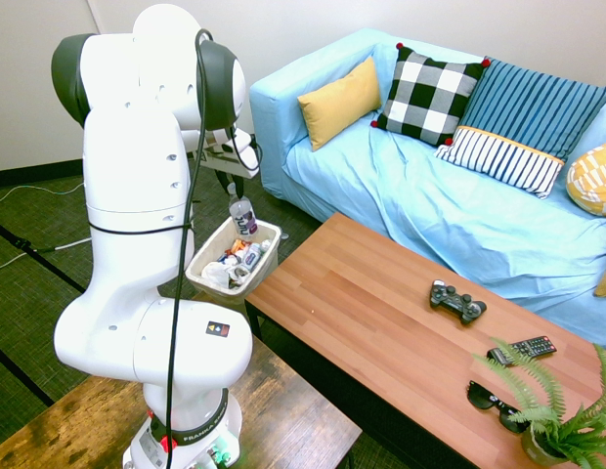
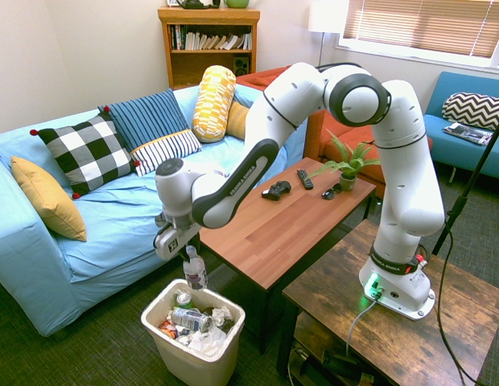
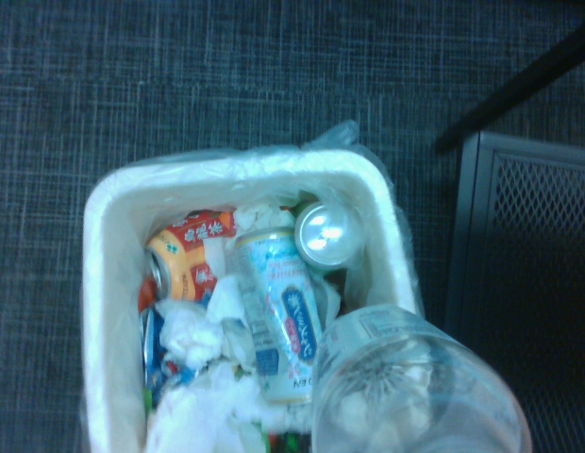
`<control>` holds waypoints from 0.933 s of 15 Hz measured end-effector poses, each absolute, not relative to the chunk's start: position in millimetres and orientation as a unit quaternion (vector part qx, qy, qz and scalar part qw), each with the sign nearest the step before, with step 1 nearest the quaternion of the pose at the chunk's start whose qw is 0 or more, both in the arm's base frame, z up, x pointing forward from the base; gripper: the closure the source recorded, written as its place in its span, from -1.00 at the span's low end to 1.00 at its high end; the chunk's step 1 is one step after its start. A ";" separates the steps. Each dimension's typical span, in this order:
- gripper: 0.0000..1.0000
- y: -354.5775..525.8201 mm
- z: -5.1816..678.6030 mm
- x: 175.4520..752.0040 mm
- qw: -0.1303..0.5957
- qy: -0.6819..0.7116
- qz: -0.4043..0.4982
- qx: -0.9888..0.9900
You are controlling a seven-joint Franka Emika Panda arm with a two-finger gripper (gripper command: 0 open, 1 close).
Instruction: Throw the bottle in the trash bin
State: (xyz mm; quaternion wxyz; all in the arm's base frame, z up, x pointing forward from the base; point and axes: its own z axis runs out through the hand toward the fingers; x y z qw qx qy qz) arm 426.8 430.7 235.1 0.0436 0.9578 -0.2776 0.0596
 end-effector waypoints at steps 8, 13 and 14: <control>-1.00 417.6 191.3 439.7 0.062 -0.280 0.056 0.956; -1.00 420.0 192.0 444.8 0.057 -0.286 0.055 0.955; -1.00 420.0 192.7 445.7 0.056 -0.287 0.055 0.955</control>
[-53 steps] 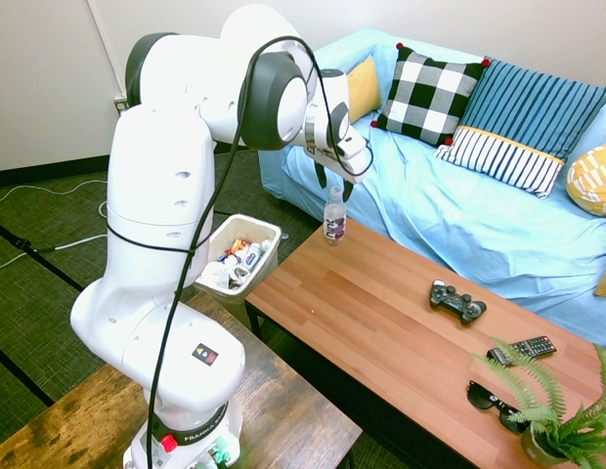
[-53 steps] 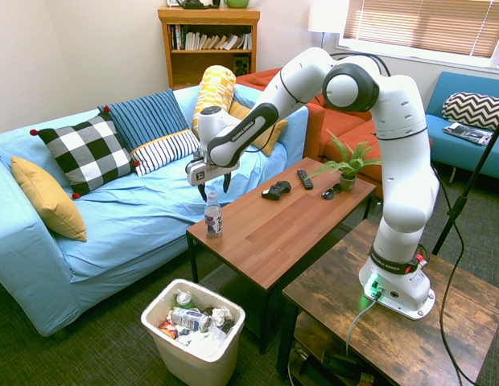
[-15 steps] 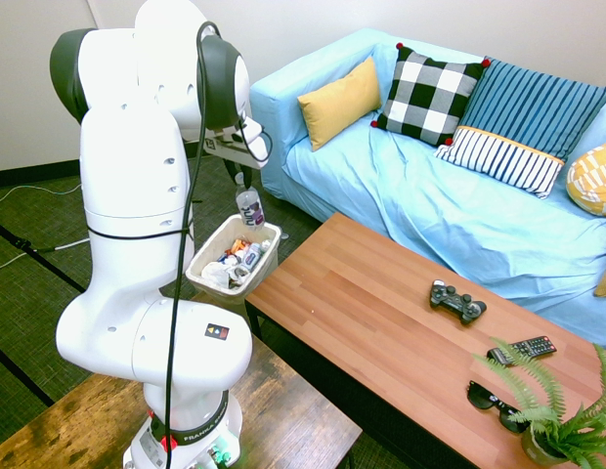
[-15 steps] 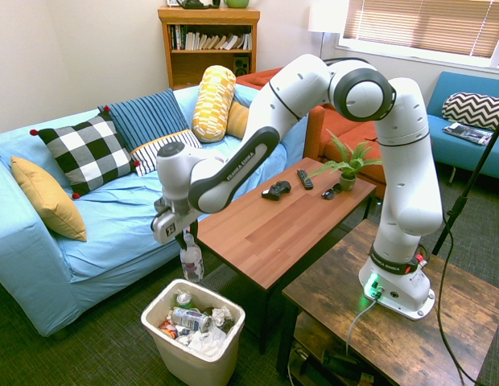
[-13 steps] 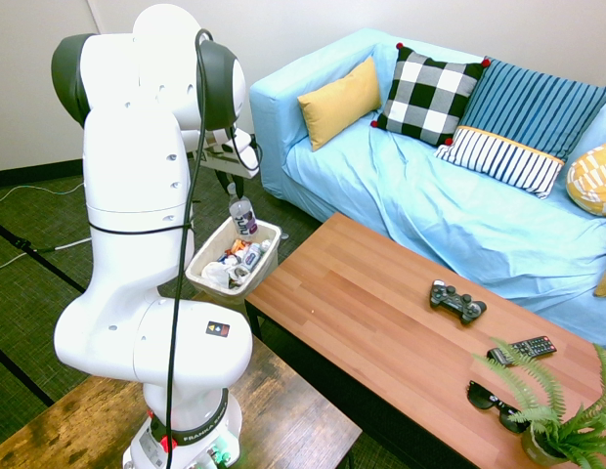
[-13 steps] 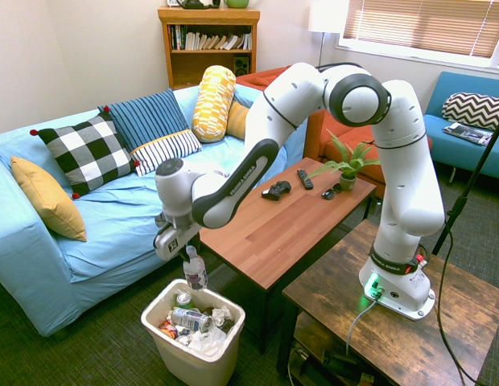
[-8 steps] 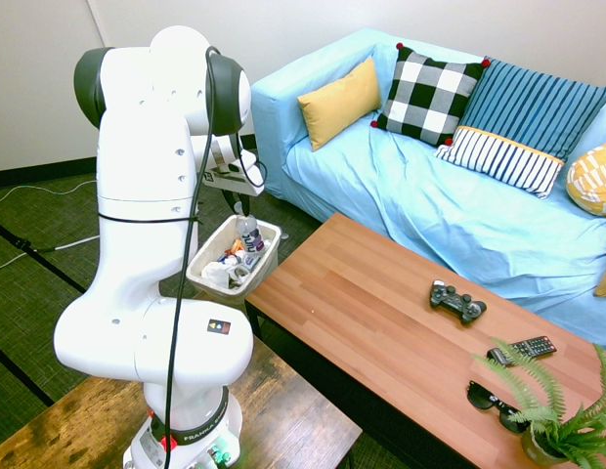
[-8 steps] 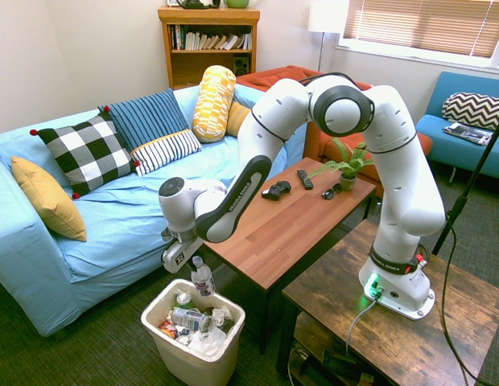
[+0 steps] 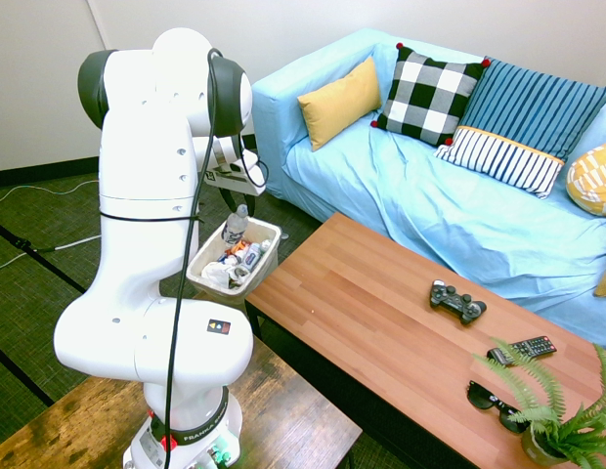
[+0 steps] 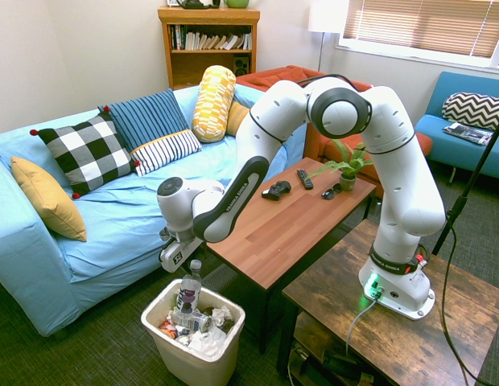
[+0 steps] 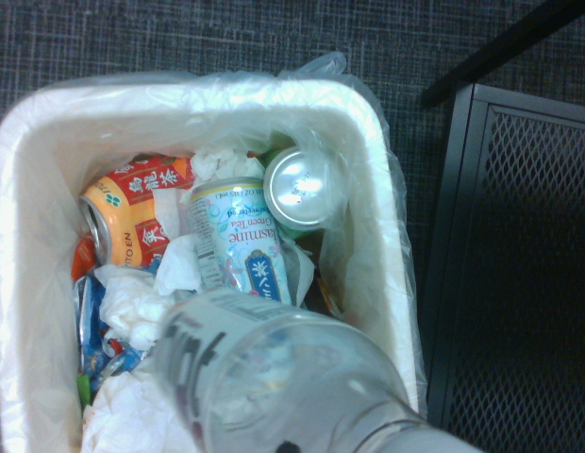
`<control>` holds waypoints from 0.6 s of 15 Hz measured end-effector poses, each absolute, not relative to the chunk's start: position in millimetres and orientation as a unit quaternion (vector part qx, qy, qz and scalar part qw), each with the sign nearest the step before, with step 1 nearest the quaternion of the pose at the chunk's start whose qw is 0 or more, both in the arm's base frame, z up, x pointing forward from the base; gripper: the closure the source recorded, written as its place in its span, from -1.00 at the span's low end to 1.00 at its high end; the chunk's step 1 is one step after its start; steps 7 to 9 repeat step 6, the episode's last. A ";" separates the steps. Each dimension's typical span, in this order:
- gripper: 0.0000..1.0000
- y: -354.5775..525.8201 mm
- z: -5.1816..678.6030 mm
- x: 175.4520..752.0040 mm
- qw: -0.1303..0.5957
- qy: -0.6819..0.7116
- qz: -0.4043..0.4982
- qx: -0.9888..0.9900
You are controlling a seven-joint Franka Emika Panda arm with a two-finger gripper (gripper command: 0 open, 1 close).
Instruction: Throw the bottle in the trash bin
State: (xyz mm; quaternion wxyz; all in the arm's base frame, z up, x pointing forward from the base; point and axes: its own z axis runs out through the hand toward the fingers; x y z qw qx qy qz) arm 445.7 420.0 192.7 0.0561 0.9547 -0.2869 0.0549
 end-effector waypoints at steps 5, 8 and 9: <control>-1.00 421.2 191.5 444.5 0.056 -0.285 0.054 0.955; -1.00 422.2 191.3 443.5 0.057 -0.284 0.054 0.956; -1.00 422.2 191.3 443.5 0.057 -0.284 0.054 0.956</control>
